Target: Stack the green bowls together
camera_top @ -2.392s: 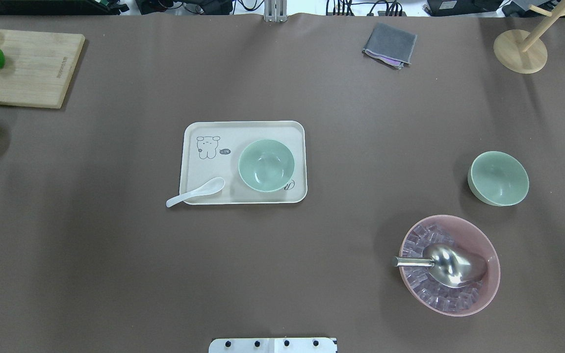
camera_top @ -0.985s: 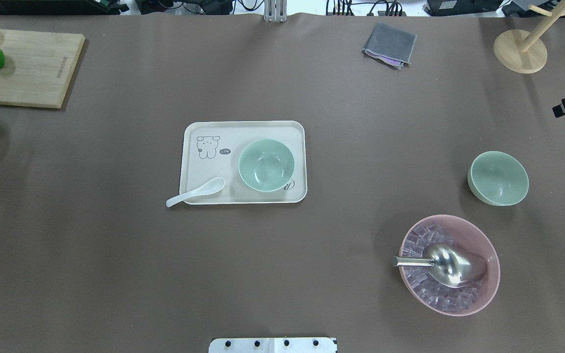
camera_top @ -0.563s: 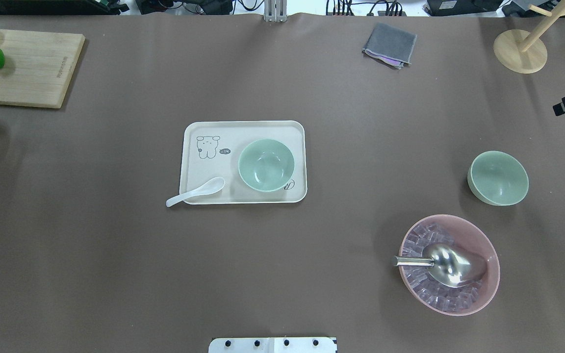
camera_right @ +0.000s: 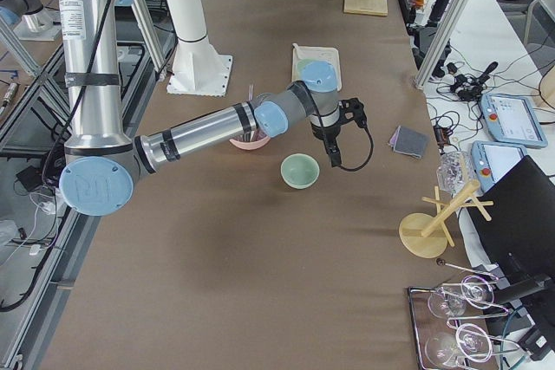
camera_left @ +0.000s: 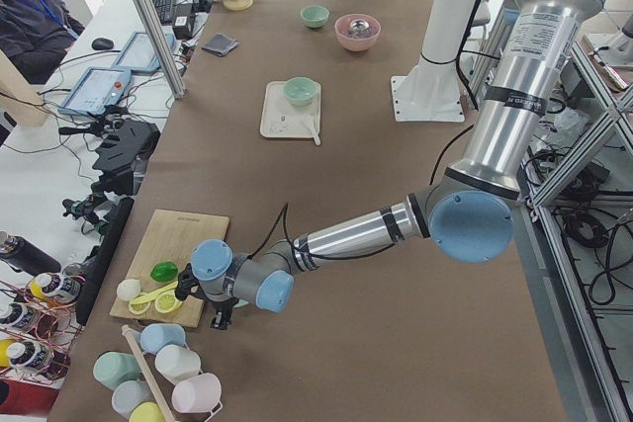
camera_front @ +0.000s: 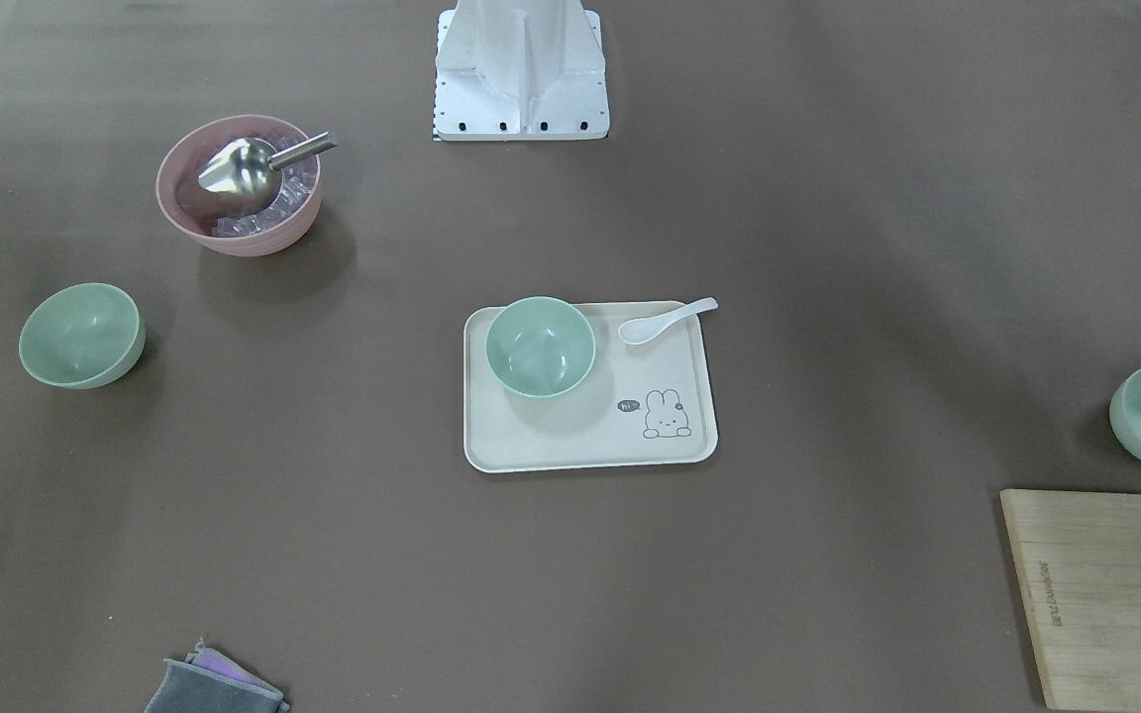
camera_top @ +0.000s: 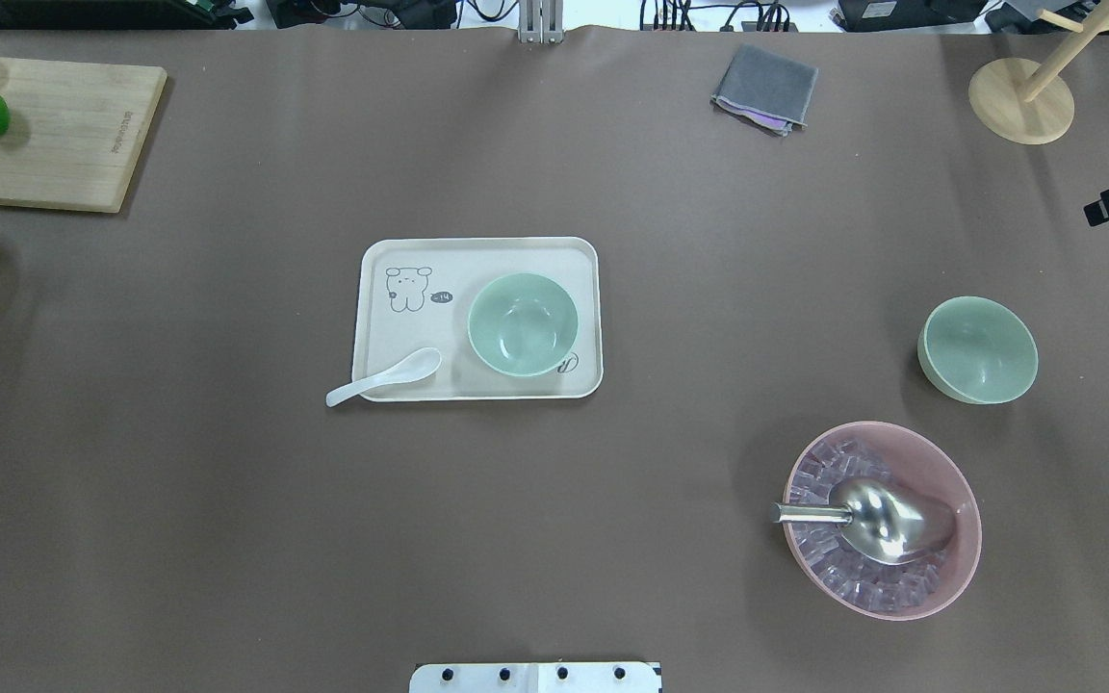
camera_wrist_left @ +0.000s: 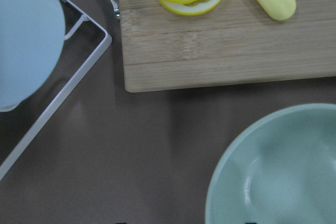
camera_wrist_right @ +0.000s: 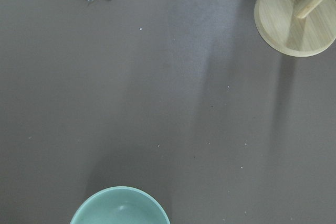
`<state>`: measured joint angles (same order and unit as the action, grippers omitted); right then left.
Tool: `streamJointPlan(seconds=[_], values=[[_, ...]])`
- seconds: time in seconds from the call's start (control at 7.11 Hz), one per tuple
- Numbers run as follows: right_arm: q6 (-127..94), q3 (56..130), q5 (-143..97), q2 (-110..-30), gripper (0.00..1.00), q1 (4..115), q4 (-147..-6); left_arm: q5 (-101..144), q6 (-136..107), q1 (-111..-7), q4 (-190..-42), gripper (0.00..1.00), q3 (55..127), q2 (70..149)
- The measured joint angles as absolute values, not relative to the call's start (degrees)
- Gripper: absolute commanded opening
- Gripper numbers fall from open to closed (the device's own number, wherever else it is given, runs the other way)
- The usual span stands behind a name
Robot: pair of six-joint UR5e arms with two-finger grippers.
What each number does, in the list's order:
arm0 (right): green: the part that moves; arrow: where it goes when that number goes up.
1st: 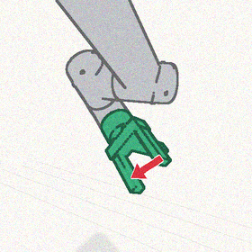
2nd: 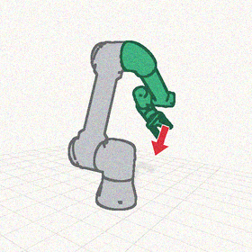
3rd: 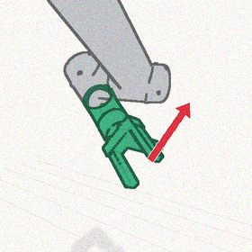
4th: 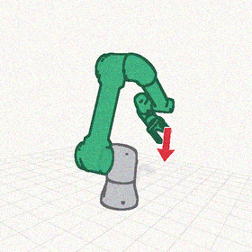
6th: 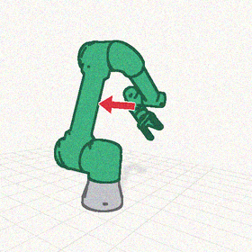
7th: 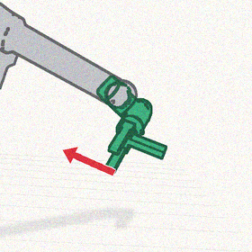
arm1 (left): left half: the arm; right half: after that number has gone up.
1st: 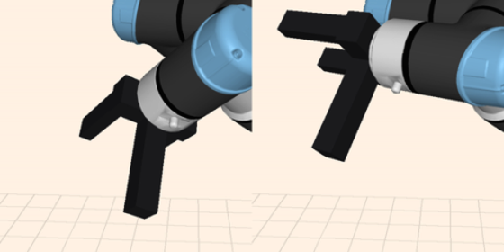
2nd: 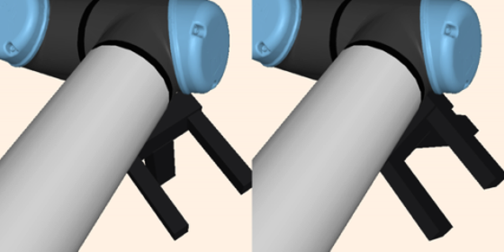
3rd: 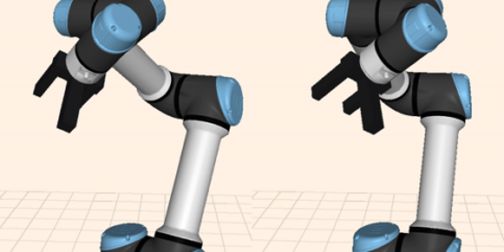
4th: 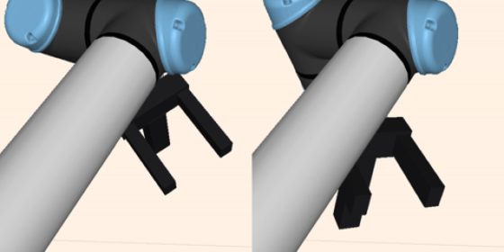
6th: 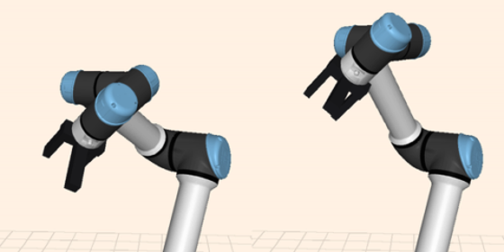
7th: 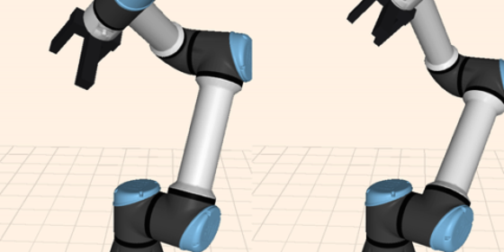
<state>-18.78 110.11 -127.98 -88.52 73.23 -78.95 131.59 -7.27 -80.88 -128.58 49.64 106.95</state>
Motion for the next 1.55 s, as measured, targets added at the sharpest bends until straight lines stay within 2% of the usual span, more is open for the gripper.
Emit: streamJointPlan(seconds=[0.28, 0.42, 0.7, 1.13, 1.55], values=[[-20.60, 110.19, -127.89, -88.82, 0.99, 72.96, -77.17, 131.77, -7.25, -80.86, -128.58, 0.32, 49.71, 106.96], [-21.29, 110.21, -127.88, -89.00, 0.99, 72.80, -76.20, 131.81, -7.29, -80.83, -128.58, 0.25, 49.73, 107.04], [-21.66, 110.21, -127.88, -89.16, 0.99, 72.71, -75.50, 131.89, -8.12, -80.75, -128.64, 0.00, 49.91, 107.22], [-21.71, 110.22, -127.88, -89.21, 0.99, 72.69, -75.41, 133.61, -11.90, -80.69, -128.61, 0.00, 52.84, 107.27], [-21.73, 110.04, -127.98, -89.27, 0.99, 72.68, -75.46, 134.51, -23.93, -80.55, -124.64, 0.00, 66.79, 106.71]])
